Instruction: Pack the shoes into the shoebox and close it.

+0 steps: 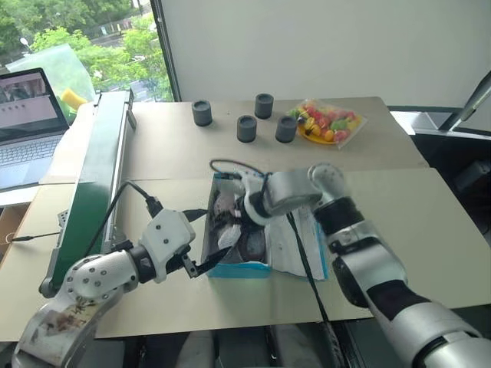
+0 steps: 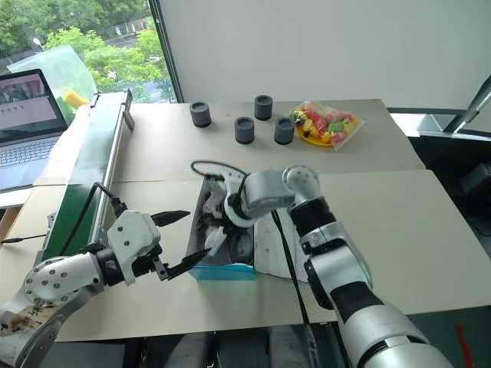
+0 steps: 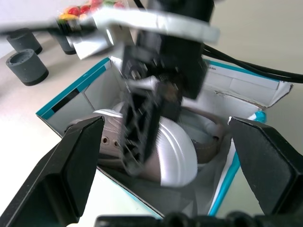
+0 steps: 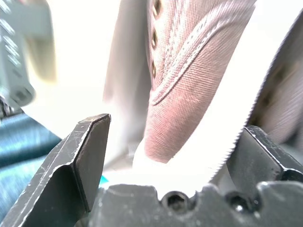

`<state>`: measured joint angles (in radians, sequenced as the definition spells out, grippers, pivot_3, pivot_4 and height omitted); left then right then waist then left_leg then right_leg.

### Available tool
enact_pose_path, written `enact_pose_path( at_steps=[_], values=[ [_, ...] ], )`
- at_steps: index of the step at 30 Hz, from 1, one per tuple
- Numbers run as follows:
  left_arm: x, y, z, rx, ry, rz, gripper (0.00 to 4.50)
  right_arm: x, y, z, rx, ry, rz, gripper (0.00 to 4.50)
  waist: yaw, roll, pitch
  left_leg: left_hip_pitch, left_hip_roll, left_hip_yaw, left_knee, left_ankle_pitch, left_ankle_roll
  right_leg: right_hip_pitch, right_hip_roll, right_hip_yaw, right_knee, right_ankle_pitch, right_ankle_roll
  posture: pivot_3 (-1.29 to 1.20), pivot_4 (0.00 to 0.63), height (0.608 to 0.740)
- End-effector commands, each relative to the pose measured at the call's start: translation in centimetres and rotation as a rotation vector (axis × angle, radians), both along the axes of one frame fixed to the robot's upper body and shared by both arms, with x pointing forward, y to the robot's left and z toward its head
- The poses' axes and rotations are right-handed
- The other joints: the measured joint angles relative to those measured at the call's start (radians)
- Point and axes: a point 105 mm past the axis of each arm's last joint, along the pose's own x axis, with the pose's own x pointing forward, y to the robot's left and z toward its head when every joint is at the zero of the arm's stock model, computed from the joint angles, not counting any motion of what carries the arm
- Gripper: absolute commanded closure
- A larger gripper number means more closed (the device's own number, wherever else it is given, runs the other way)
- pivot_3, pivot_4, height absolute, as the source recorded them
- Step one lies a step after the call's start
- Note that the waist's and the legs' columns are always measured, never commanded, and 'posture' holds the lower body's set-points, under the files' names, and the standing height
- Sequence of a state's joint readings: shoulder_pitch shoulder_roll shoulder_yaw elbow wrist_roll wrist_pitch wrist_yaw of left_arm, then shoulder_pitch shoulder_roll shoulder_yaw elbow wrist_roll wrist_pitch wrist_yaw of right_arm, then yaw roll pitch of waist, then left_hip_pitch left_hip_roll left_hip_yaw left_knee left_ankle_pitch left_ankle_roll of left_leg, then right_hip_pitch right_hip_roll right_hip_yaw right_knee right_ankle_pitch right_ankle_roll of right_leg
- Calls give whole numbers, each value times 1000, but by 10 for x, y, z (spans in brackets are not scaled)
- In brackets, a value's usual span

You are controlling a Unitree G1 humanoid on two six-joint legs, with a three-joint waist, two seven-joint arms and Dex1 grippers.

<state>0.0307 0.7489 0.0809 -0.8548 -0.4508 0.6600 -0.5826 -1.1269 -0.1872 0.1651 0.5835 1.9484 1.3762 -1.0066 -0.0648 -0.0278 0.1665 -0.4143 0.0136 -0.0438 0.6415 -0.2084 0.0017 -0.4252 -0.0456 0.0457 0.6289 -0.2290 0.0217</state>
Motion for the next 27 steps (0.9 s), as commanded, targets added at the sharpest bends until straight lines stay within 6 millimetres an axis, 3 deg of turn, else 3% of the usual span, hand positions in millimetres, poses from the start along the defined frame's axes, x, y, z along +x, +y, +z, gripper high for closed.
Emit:
enact_pose_path(
  at_steps=[1, 5, 13, 16, 21, 25, 27],
  values=[
    [1, -3, 7, 5, -35, -23, 0, 5, -4, 27, 68, -76, -15, 283, 1, 0, 0, 0, 0, 0, 0, 0, 0, 0, 0, 0, 0, 0, 0, 0, 150, 740],
    [3, -3, 6, 6, -38, -26, 0, 10, -17, 34, 86, -123, -64, 283, 1, 0, 0, 0, 0, 0, 0, 0, 0, 0, 0, 0, 0, 0, 0, 0, 150, 740],
    [6, -5, 8, 5, -48, -46, 0, 5, -31, 21, 120, -142, -151, 283, 4, 0, 0, 0, 0, 0, 0, 0, 0, 0, 0, 0, 0, 0, 0, 0, 150, 740],
    [6, -4, 7, 13, -42, -52, 0, 3, -44, 16, 109, -165, -176, 283, 6, 0, 0, 0, 0, 0, 0, 0, 0, 0, 0, 0, 0, 0, 0, 0, 150, 740],
    [8, 0, 0, 4, -9, -39, 0, -12, -63, 43, 200, -334, -67, 283, 19, 2, 1, -1, 0, 0, 0, 0, 0, 0, 0, 0, 0, 0, 0, 0, 150, 740],
    [12, 7, -17, -36, 63, 2, 0, -48, -78, 98, 421, -526, 174, 1383, 23, 3, 2, 0, 1, 0, 0, 0, 0, 0, 0, 0, -1, 0, 0, 0, 150, 740],
    [13, 7, -20, -64, 75, 14, 0, -74, -89, 108, 487, -566, 321, 1995, 24, 3, 2, 0, 1, 1, 0, 0, 0, 0, 0, 0, -1, 0, 0, 0, 150, 740]
  ],
)
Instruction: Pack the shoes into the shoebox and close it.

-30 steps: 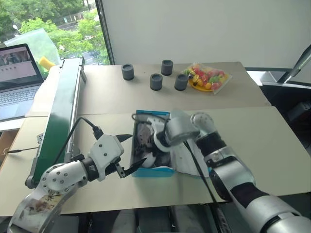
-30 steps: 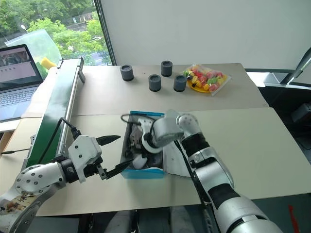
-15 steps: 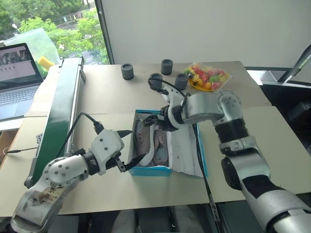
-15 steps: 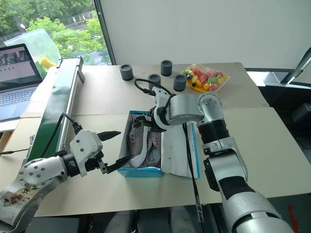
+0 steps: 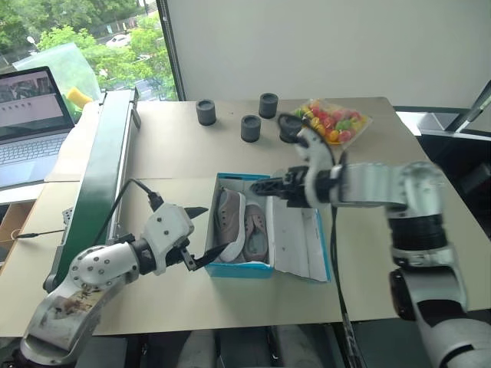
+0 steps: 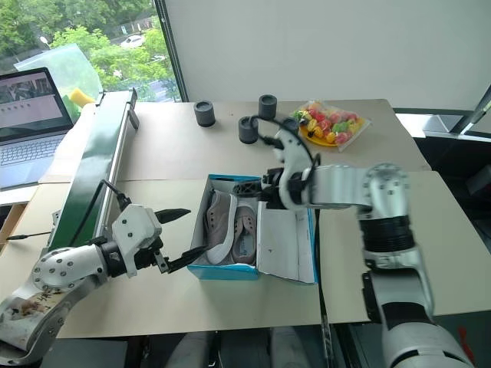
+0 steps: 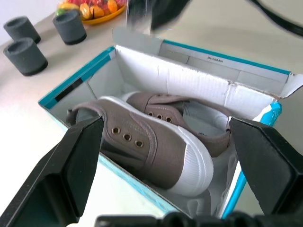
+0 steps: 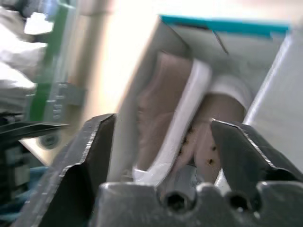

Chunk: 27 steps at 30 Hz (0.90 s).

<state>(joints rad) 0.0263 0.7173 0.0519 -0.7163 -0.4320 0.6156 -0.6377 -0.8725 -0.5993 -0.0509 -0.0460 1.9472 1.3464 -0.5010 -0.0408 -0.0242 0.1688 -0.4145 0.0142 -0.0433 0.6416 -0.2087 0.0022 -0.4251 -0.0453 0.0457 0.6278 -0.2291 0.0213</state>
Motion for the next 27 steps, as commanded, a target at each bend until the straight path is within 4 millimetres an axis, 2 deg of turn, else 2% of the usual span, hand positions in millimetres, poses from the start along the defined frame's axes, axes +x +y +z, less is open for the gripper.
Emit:
enact_pose_path(
  at_steps=[1, 2, 4, 6, 8, 12, 14, 17, 21, 23, 27],
  values=[
    [2, -3, 0, -40, -15, 6, 0, -60, -15, 33, 107, -169, 339, 2332, 3, 0, 0, 0, 0, 0, 0, 0, 1, 1, 0, 0, 0, 0, 0, 0, 150, 740],
    [3, -4, -1, -47, -15, 8, 0, -73, -25, 31, 107, -164, 393, 2716, 10, 0, 0, 0, 0, 0, 0, 0, 1, 1, 0, 0, -1, 0, 0, 0, 150, 740],
    [5, -7, -2, -65, -12, 9, 0, -93, -46, 15, 45, -103, 429, 3378, 24, 0, 0, 0, 0, -1, 0, -1, 1, 2, 0, -1, -2, 0, 0, 0, 150, 740],
    [7, -11, -3, -73, -13, 2, 0, -128, -55, -12, -49, -5, 525, 3984, 35, -1, 0, 0, 0, 0, 1, -1, 1, 3, 0, -1, -2, 0, 0, 0, 150, 740],
    [9, -12, -3, -72, -17, -6, 0, -149, -58, -40, -146, 102, 572, 3984, 40, 0, -1, 0, 0, 0, 2, -1, 1, 3, 0, -1, -2, 0, 0, 0, 150, 740],
    [12, -13, 0, -63, -29, -25, 0, -165, -68, -108, -462, 208, 554, 3984, 29, 1, -1, 4, 1, 3, 2, -1, 2, 4, 1, 2, 1, -4, 7, 0, 150, 740],
    [13, -13, 2, -55, -34, -36, 0, -163, -77, -140, -569, 193, 532, 3984, 28, 1, -1, 7, 1, 4, 3, -1, 1, 5, 0, 2, 1, -5, 7, 0, 150, 740],
    [13, -13, 4, -45, -36, -50, 0, -130, -88, -177, -636, 149, 299, 3984, 24, -5, -4, 9, 2, 8, 3, -1, 0, 5, 0, 4, 1, -5, 7, 0, 150, 740],
    [12, -13, 4, -42, -31, -65, 0, -103, -87, -197, -641, 84, 102, 3984, 27, -5, -4, 9, 0, 11, 3, -1, 0, 3, 1, 10, 2, -4, 8, 0, 150, 740],
    [7, -10, 5, -29, -18, -87, 0, -88, -89, -205, -605, 86, -60, 3984, 28, -5, -4, 8, 1, 11, 3, -1, 0, 2, 1, 11, 3, -4, 8, 0, 150, 740],
    [-1, 11, 18, 10, -12, -100, 0, -75, -95, -215, -547, 120, -270, 3984, 19, -6, -4, 10, 3, 14, 2, -2, -1, 2, 2, 14, 3, -4, 8, 0, 150, 740]
  ],
)
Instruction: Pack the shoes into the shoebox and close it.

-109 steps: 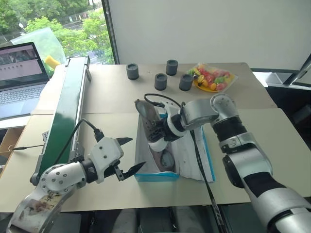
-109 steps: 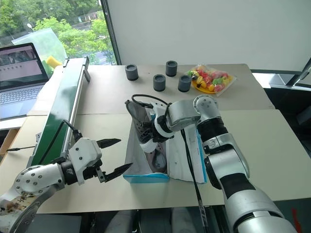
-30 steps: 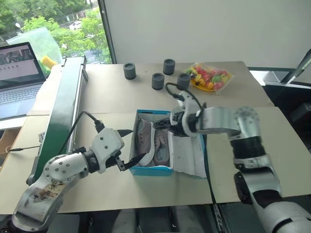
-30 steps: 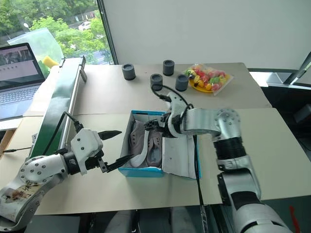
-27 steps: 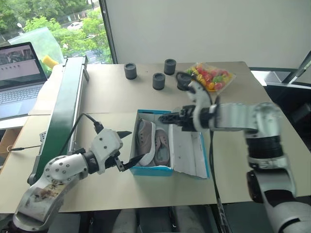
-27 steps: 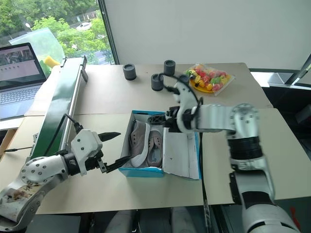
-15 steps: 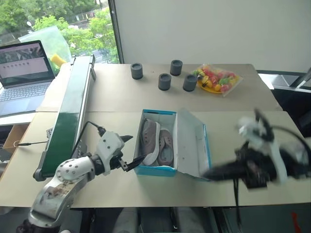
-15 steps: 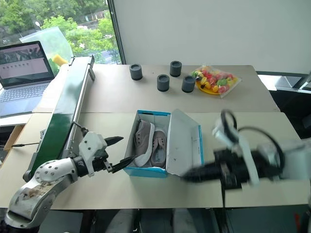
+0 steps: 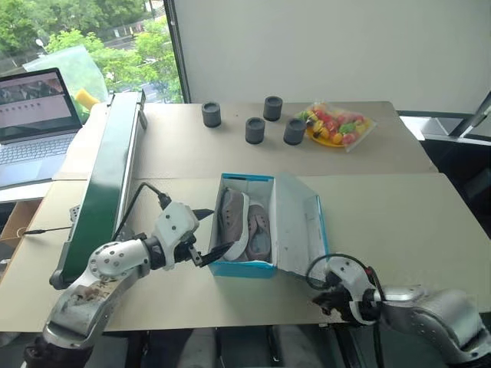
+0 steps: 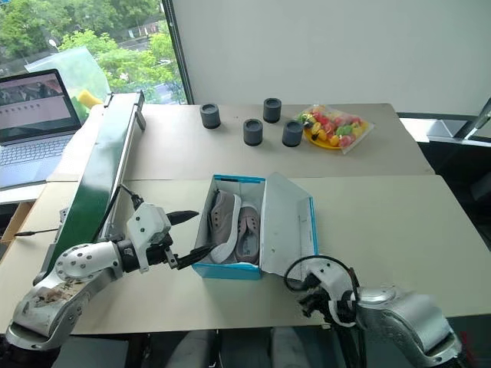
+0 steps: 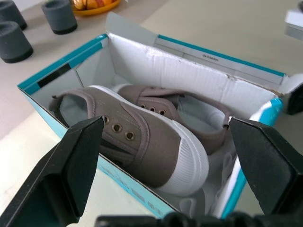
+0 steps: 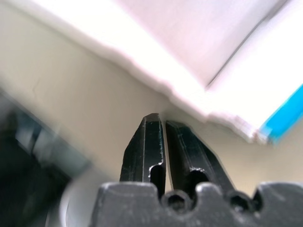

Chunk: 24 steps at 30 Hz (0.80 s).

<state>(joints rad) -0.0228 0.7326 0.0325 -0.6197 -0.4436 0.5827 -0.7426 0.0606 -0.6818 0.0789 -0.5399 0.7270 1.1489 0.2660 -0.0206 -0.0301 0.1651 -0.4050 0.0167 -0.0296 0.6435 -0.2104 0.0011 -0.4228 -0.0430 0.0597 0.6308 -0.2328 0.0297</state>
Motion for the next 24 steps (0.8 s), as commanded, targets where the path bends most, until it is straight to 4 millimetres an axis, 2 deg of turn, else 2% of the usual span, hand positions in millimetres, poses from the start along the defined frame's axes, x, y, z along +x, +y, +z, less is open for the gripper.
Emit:
enact_pose_path(
  at_steps=[1, 4, 6, 10, 11, 13, 15, 17, 18, 21, 24],
  values=[
    [-7, 17, 29, 23, -70, -13, 0, 13, -22, -8, -63, -38, -186, 3984, -2, -1, 0, 1, 0, 0, 0, 0, 0, 1, 0, 0, 0, 0, 0, 0, 150, 740],
    [-8, 29, 40, 37, -77, 18, 0, 17, -28, -16, -89, -55, -265, 3984, -3, -4, -2, 5, 0, 3, 1, 0, 0, 4, 0, 2, 0, 1, 0, 0, 150, 740],
    [-13, 36, 47, 47, -87, 45, 0, 27, -37, -26, -95, -86, -389, 3984, -8, -9, -5, 8, 1, 4, 1, 0, 0, 6, -1, 4, -1, -2, -4, 0, 150, 740],
    [-18, 35, 51, 33, -90, 67, 0, 41, -51, -34, -69, -138, -593, 3984, -19, -13, -8, 19, 6, 5, 0, -1, -2, 18, -1, 7, -6, -2, -5, 0, 150, 740],
    [-19, 33, 51, 28, -89, 69, 0, 44, -51, -33, -57, -157, -616, 3984, -19, -13, -9, 20, 9, 3, 0, -6, -10, 19, -1, 8, -8, -3, -5, 0, 150, 740],
    [-20, 30, 52, 17, -87, 72, 0, 54, -37, -24, 43, -209, -624, 3984, -19, -13, -9, 21, 12, 5, 0, -7, -11, 19, -1, 8, -15, -3, -5, 0, 150, 740],
    [-22, 28, 53, 10, -89, 75, 0, 66, 6, 7, 271, -286, -543, 3984, -20, -13, -9, 19, 13, 7, 0, -7, -11, 19, -1, 8, -20, -2, -5, 0, 150, 740],
    [-22, 27, 56, 10, -95, 78, 0, 74, 29, 27, 435, -303, -517, 3984, -25, -14, -9, 14, 13, 11, 0, -6, -11, 17, -2, 10, -18, 1, -2, 0, 150, 740],
    [-21, 27, 57, 11, -99, 82, 0, 79, 32, 32, 490, -301, -533, 3984, -28, -13, -8, 14, 13, 12, 0, -3, -5, 15, -1, 11, -17, 4, -2, 0, 150, 740],
    [-20, 27, 59, 13, -103, 88, 0, 88, 29, 36, 560, -295, -583, 3984, -24, -7, -7, 11, 13, 18, -2, -3, -6, 6, -1, 11, -11, 8, 3, 0, 150, 740],
    [-21, 26, 61, 15, -109, 87, 0, 102, 18, 36, 611, -317, -677, 3984, -20, -7, -7, 6, 12, 22, -2, -7, -11, -3, 3, 10, 0, 5, -6, 0, 150, 740]
  ],
)
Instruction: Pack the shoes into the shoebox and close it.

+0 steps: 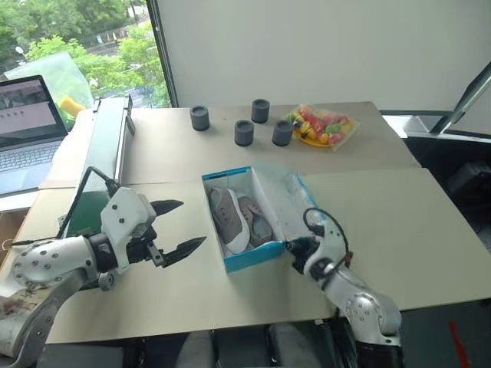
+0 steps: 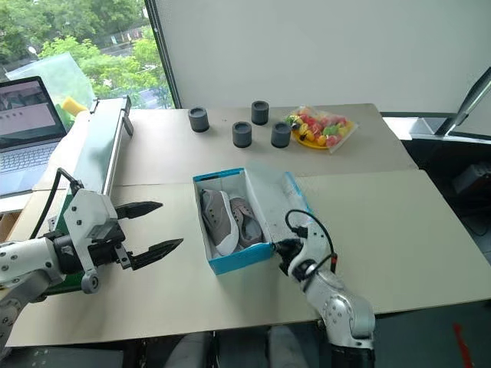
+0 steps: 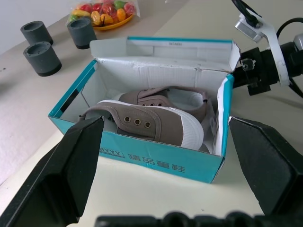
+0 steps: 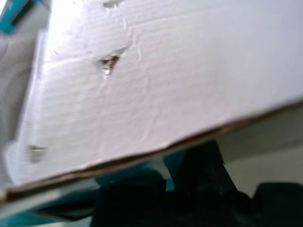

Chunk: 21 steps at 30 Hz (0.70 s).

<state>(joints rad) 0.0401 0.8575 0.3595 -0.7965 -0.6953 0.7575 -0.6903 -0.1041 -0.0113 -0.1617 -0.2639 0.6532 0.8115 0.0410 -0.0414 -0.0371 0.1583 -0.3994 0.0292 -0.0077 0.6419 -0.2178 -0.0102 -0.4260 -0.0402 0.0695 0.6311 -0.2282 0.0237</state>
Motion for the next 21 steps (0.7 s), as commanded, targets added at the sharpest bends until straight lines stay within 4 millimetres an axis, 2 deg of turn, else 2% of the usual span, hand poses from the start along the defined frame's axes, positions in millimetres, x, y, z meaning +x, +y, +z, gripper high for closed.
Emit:
enact_pose_path(
  at_steps=[1, 5, 8, 12, 17, 21],
  values=[
    [-2, -3, 11, 13, -49, -5, 0, 15, -22, 4, 75, -38, -142, 3984, 1, 0, 0, 0, 0, -1, 0, -1, 0, 0, 1, -1, 0, -1, -1, 0, 150, 740],
    [-2, -5, 14, 7, -52, -5, 0, 24, -33, -2, 136, -42, -248, 3984, -2, 0, 0, -1, 1, 0, 0, -3, 0, -1, 2, -1, 0, -1, -1, 0, 150, 740],
    [-1, -5, 15, 9, -51, -7, 0, 28, -37, 6, 242, -77, -297, 3984, -4, 1, 1, 0, 1, 1, 1, -3, 0, 0, 1, 0, 0, -1, -1, 0, 150, 740],
    [0, -4, 15, 15, -52, -3, 0, 33, -44, 17, 280, -144, -308, 3984, -5, 1, 1, 2, 1, 1, 1, -3, 0, 1, 2, 0, 0, -2, 0, 0, 150, 740],
    [2, -3, 17, 13, -59, 7, 0, 36, -37, 69, 315, -390, -145, 3984, -7, 3, 2, 2, 1, 1, 1, -3, 0, 2, 3, 1, 0, -3, 1, 0, 150, 740],
    [1, -4, 16, 11, -57, 8, 0, 17, -15, 113, 352, -569, 96, 3984, -5, 3, 2, 2, 1, 1, 1, -3, 0, 1, 3, 1, 0, -2, -1, 0, 150, 740]
  ],
)
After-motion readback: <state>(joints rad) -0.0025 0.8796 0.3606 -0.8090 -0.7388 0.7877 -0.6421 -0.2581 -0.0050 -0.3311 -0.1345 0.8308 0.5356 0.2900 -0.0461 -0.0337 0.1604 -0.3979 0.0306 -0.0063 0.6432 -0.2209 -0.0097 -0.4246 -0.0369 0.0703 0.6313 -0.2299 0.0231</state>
